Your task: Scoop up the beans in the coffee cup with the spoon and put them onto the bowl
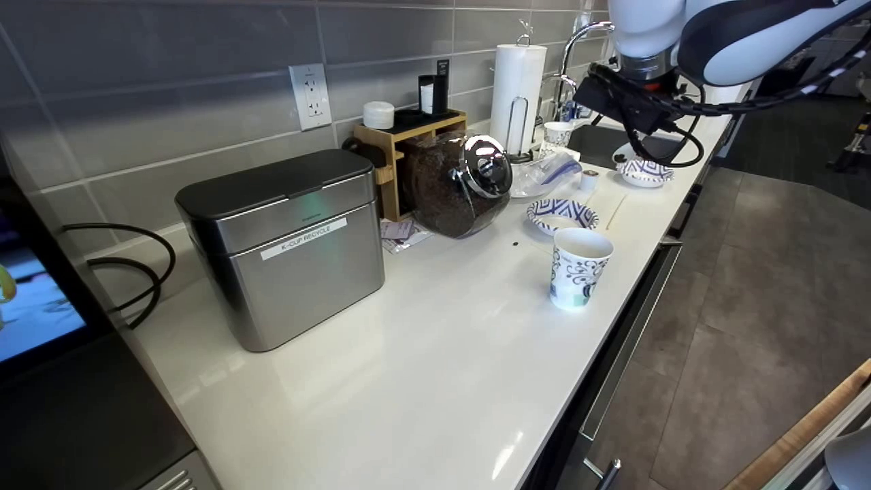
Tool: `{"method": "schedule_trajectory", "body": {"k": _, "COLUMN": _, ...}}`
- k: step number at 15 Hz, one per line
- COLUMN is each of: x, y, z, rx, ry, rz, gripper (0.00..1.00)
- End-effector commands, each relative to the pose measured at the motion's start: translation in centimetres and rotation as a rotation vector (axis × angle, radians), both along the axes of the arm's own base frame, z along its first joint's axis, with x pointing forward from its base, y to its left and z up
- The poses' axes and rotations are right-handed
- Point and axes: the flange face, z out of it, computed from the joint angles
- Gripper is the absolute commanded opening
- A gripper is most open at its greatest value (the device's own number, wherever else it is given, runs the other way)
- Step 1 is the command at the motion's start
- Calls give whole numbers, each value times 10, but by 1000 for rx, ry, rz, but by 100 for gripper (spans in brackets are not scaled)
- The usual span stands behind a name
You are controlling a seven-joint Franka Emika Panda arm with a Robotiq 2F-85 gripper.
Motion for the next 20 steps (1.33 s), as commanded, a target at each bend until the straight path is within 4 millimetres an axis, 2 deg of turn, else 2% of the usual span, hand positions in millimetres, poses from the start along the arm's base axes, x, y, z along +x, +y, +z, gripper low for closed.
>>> {"method": "schedule_trajectory", "body": {"k": 1, "x": -1, "y": 8, "z": -1, "rx": -55, "ry": -53, "rz": -27, "gripper": 3}}
{"method": "schedule_trajectory", "body": {"k": 12, "x": 0, "y": 31, "z": -6, "rx": -198, "ry": -143, "rz": -34, "gripper": 3}}
{"method": "schedule_trajectory", "body": {"k": 20, "x": 12, "y": 53, "z": -12, "rx": -315, "ry": -190, "rz": -36, "gripper": 3}}
